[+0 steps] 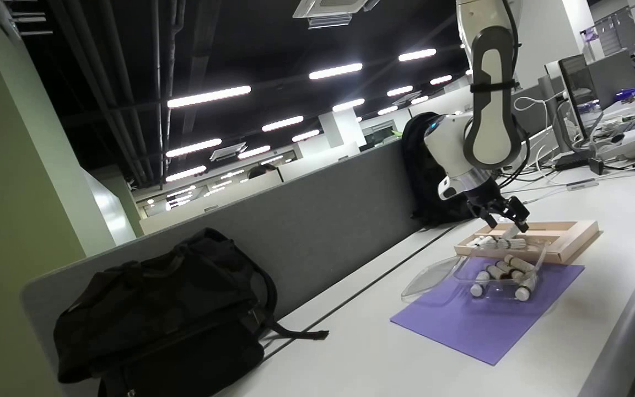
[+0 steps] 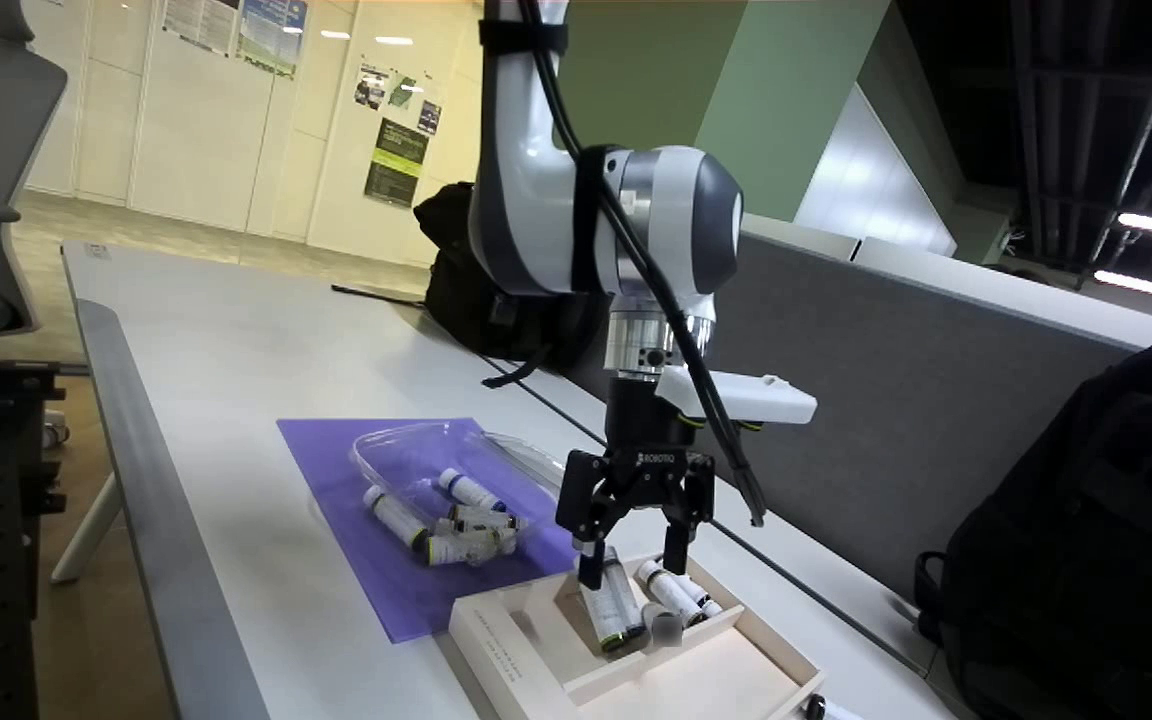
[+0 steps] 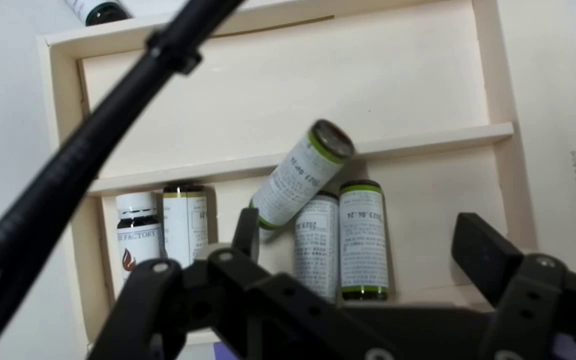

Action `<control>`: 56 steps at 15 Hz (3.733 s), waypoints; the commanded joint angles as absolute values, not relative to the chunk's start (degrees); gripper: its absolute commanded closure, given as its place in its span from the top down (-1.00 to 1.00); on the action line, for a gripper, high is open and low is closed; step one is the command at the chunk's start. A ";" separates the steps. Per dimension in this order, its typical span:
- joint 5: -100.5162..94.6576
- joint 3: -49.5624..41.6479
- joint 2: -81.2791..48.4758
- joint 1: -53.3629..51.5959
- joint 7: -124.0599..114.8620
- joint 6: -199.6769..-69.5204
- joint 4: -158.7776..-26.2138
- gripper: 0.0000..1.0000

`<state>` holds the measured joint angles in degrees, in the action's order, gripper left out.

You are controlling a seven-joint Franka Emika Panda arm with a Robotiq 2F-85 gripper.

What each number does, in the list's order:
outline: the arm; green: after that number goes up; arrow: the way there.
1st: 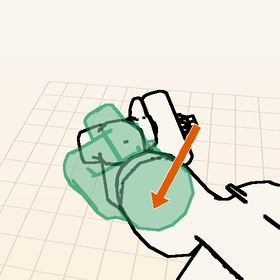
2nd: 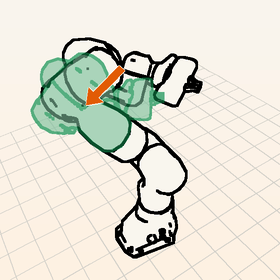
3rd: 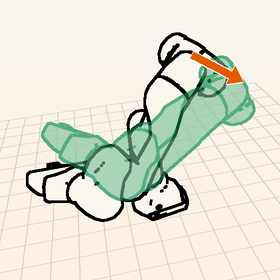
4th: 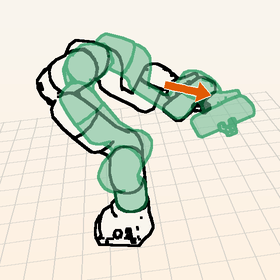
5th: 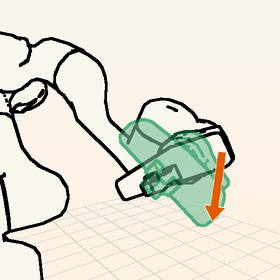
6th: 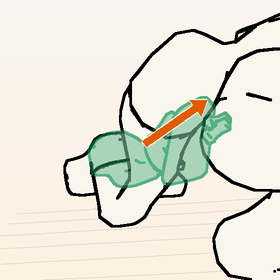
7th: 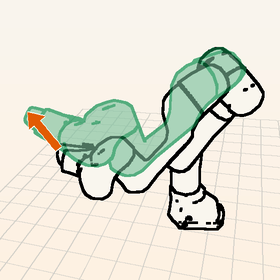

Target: Put five bottles on the tray

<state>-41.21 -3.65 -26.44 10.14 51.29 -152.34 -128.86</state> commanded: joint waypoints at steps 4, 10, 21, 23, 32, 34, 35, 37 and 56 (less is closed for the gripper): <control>-38.93 -3.44 -25.32 10.71 54.41 -153.51 -129.79 1.00; -38.86 -3.71 -26.34 11.46 57.93 -157.07 -130.66 1.00; -32.20 -2.45 -30.11 11.71 63.18 -160.83 -130.05 0.19; -31.07 -2.76 -29.38 11.28 62.89 -160.04 -130.59 -0.11; -34.11 -7.03 -25.83 5.98 59.02 -155.71 -134.00 -0.44; -36.31 -8.67 -25.47 4.69 57.79 -155.18 -134.34 -0.44; -37.32 -9.30 -25.39 4.28 57.16 -155.06 -134.53 -0.44; -39.62 -10.16 -25.42 3.95 56.00 -155.25 -134.76 -0.44; -29.35 -6.81 -23.18 8.64 51.18 -149.26 -129.77 1.00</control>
